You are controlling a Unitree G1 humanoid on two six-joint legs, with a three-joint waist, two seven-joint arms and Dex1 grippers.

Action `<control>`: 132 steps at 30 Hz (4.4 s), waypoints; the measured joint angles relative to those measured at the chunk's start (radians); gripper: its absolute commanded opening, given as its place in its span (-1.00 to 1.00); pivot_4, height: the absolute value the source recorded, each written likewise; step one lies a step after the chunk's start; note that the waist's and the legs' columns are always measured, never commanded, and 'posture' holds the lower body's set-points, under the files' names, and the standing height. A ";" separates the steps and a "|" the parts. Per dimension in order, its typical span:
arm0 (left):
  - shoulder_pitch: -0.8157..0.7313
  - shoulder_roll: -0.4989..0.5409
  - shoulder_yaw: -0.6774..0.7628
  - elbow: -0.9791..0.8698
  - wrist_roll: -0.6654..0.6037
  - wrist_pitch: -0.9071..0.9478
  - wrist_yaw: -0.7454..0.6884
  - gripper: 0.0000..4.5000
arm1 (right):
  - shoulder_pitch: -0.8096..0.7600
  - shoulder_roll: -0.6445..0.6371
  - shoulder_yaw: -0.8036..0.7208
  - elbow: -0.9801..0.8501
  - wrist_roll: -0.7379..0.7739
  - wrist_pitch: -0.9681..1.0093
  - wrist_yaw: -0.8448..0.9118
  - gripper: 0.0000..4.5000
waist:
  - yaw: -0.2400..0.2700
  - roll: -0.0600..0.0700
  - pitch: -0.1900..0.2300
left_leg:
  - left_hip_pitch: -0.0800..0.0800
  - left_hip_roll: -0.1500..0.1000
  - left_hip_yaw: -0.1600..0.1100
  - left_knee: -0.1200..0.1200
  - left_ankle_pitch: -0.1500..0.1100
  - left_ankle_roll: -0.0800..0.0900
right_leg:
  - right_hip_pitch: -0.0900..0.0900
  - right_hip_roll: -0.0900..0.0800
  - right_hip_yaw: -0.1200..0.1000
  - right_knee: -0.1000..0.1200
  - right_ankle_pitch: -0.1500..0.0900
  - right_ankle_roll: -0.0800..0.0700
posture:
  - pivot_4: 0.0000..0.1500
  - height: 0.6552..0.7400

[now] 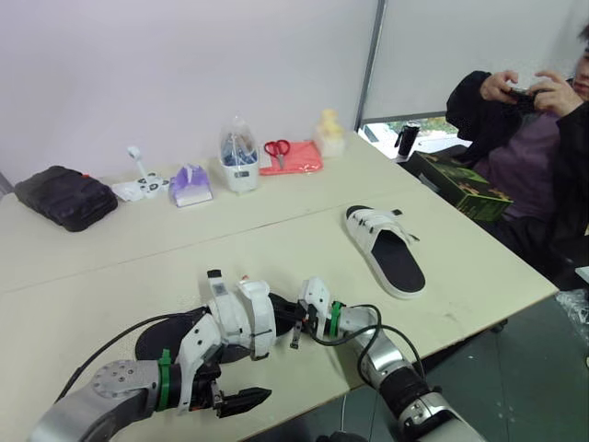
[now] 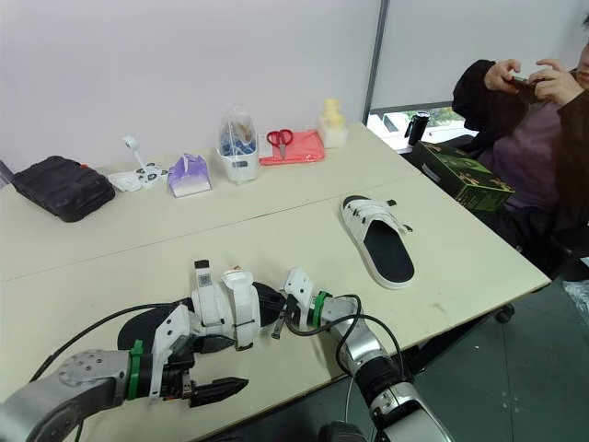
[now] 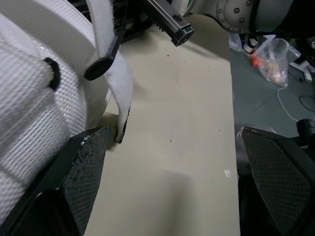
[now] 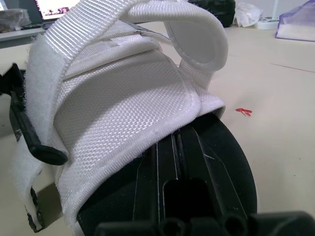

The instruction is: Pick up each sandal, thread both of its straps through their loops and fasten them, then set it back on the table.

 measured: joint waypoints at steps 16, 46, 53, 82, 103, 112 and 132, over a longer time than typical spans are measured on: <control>-0.059 -0.071 -0.087 0.073 0.067 -0.056 -0.003 -0.97 | 0.005 -0.004 0.000 -0.004 0.000 0.000 -0.009 -1.00 | 0.002 0.000 -0.001 | 0.000 -0.001 0.001 0.001 -0.001 0.001 | 0.001 -0.001 0.000 0.001 -0.001 0.001 | 1.00 1.00; -0.376 -0.171 0.163 0.237 -0.593 0.397 0.269 -0.97 | -0.036 -0.006 0.016 0.046 -0.001 0.000 -0.036 -1.00 | -0.001 -0.005 0.002 | 0.002 -0.002 -0.002 0.012 -0.001 0.002 | 0.015 0.001 0.001 0.006 -0.003 0.001 | 1.00 1.00; -0.413 -0.219 0.186 0.306 -0.592 0.395 0.356 0.27 | -0.036 -0.009 0.016 0.046 -0.004 -0.001 -0.039 -1.00 | -0.001 -0.005 0.001 | 0.002 -0.001 -0.002 0.015 -0.001 0.002 | 0.017 0.000 0.001 0.007 -0.003 0.001 | 1.00 1.00; -0.725 -0.014 -0.086 0.570 -0.034 0.107 -0.141 0.57 | -0.037 -0.004 0.017 0.046 -0.006 -0.001 -0.049 -1.00 | -0.003 -0.003 0.002 | 0.001 -0.001 -0.002 0.015 -0.001 0.002 | 0.015 0.001 0.001 0.007 -0.003 0.001 | 1.00 1.00; -0.774 -0.098 0.086 0.467 -0.200 0.310 -0.121 -0.98 | -0.037 -0.002 0.017 0.046 -0.006 -0.001 -0.053 -1.00 | -0.004 -0.004 0.004 | 0.002 -0.002 -0.002 0.015 -0.001 0.002 | 0.015 0.001 0.001 0.008 -0.002 0.002 | 1.00 1.00; -0.796 -0.077 0.001 0.621 -0.014 0.156 -0.143 -0.98 | -0.038 0.003 0.017 0.047 -0.006 -0.001 -0.057 -1.00 | -0.005 -0.004 0.004 | 0.002 -0.001 -0.002 0.015 -0.001 0.002 | 0.014 0.002 0.001 0.009 -0.002 0.002 | 1.00 1.00; -0.817 -0.052 -0.190 0.961 0.389 -0.280 -0.244 0.32 | -0.028 0.010 0.020 0.050 -0.006 -0.001 -0.080 -1.00 | -0.004 0.000 0.000 | 0.003 0.000 -0.001 0.014 -0.001 0.002 | 0.014 0.002 0.000 0.011 -0.002 0.002 | 1.00 1.00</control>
